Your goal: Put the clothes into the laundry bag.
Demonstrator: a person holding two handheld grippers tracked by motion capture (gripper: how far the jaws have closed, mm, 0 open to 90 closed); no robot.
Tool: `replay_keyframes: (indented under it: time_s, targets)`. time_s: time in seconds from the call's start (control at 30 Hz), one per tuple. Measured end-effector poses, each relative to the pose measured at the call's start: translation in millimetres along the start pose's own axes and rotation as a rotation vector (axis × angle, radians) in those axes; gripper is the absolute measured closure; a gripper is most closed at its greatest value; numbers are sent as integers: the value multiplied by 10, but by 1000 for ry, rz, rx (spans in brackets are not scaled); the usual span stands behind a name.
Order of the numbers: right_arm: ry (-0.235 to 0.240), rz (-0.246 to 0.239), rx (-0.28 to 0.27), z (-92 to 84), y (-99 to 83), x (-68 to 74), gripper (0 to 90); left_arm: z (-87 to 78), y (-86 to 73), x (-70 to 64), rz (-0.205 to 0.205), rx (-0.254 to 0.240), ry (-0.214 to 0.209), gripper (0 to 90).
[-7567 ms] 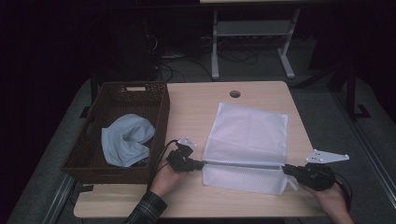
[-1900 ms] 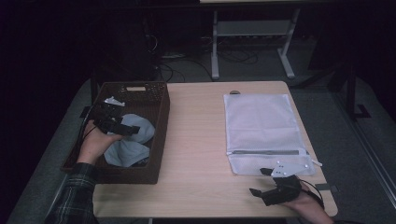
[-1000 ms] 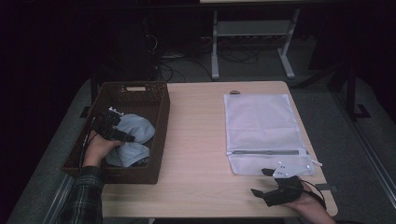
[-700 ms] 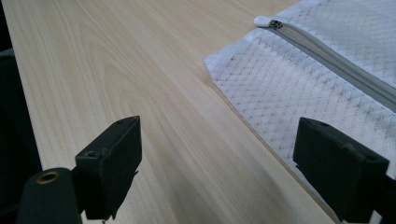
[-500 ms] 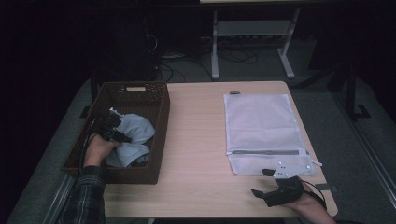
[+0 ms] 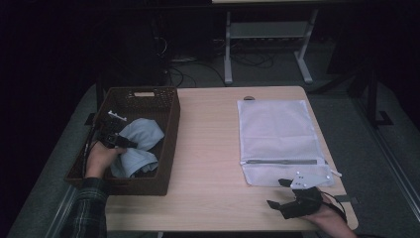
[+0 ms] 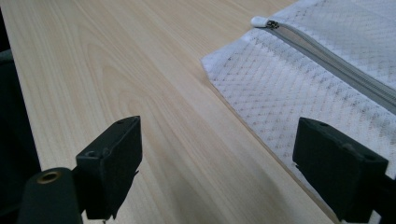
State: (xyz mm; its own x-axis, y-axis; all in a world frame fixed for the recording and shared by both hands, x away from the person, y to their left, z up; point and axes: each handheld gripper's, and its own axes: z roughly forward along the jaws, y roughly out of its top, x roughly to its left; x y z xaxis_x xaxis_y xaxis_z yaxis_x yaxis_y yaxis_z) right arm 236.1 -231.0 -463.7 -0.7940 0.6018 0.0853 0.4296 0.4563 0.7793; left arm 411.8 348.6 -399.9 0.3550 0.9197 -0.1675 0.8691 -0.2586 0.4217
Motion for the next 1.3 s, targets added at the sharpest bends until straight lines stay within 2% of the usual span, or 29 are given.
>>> replay_keyframes:
  time_s: [0.17, 0.27, 0.5, 0.67, 0.83, 0.93, 1.3]
  targets:
    - [0, 4, -2, -5, 1, 2, 154, -164, 21, -29, 7, -28, 4, 691]
    - [-1, 4, -2, -8, 0, 3, 154, -259, 39, -67, 15, -40, -10, 691]
    - [0, 6, -6, -5, 7, -1, 154, -485, 107, -176, 35, -79, -6, 694]
    - [-3, 10, -7, -14, 2, -8, 154, -650, 188, -322, 70, -108, -10, 693]
    - [7, 20, -16, -15, 10, -11, 154, -729, 240, -421, 92, -121, -15, 694]
    - [8, 18, -16, -16, 7, -14, 155, -813, 288, -530, 121, -139, -26, 695]
    - [12, 24, -22, -19, 10, -21, 154, -982, 421, -820, 179, -175, -56, 696]
